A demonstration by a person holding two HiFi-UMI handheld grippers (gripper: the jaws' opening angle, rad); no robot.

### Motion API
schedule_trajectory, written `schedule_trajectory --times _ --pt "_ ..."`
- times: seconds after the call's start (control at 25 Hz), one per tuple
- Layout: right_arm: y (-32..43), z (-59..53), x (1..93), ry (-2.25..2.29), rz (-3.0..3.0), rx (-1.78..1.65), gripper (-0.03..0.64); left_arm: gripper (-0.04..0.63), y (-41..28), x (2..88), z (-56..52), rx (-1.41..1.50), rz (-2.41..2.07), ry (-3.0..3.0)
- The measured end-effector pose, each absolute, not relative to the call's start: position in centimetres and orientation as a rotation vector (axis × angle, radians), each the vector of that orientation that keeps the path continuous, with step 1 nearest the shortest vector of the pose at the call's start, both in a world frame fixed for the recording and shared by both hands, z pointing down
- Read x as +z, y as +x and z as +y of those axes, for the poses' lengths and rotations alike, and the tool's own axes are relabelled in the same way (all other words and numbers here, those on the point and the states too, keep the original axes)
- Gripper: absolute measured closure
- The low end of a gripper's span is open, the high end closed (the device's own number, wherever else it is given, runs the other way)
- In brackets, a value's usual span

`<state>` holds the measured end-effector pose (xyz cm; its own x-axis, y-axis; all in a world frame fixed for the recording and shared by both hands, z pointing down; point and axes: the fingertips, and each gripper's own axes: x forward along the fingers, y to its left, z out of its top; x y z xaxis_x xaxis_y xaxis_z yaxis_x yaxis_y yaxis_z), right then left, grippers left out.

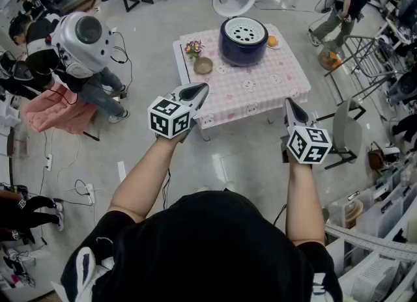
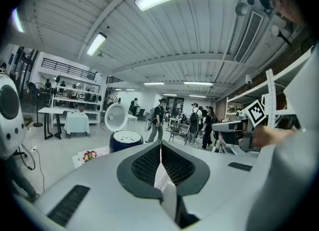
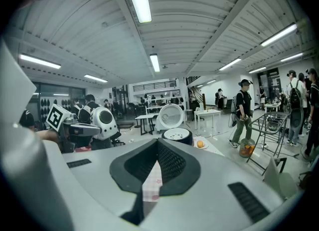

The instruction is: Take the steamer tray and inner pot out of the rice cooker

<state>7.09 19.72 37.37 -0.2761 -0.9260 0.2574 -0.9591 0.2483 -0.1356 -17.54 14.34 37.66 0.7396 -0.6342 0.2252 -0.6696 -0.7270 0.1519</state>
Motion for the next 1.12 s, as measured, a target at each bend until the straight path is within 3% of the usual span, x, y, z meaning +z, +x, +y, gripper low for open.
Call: schedule_trajectory --times 0.64,0.72,0.96,1.12 --pt "13.1 17.9 36.9 1.845 -2.369 0.411 0.6 0.565 -11.8 35.9 13.8 0.265 -1.109 2.717" --pt "13.9 17.8 37.1 1.844 -2.358 0.405 0.567 0.553 -10.9 36.1 14.0 0.268 -1.104 2.709" --pt "15.2 17.4 37.6 1.806 -2.369 0.393 0.419 0.394 -8.7 37.0 14.3 0.3 -1.082 2.696" --pt "15.2 17.5 37.9 1.74 -2.385 0.383 0.354 0.358 -7.9 37.4 14.2 0.308 -1.087 2.687"
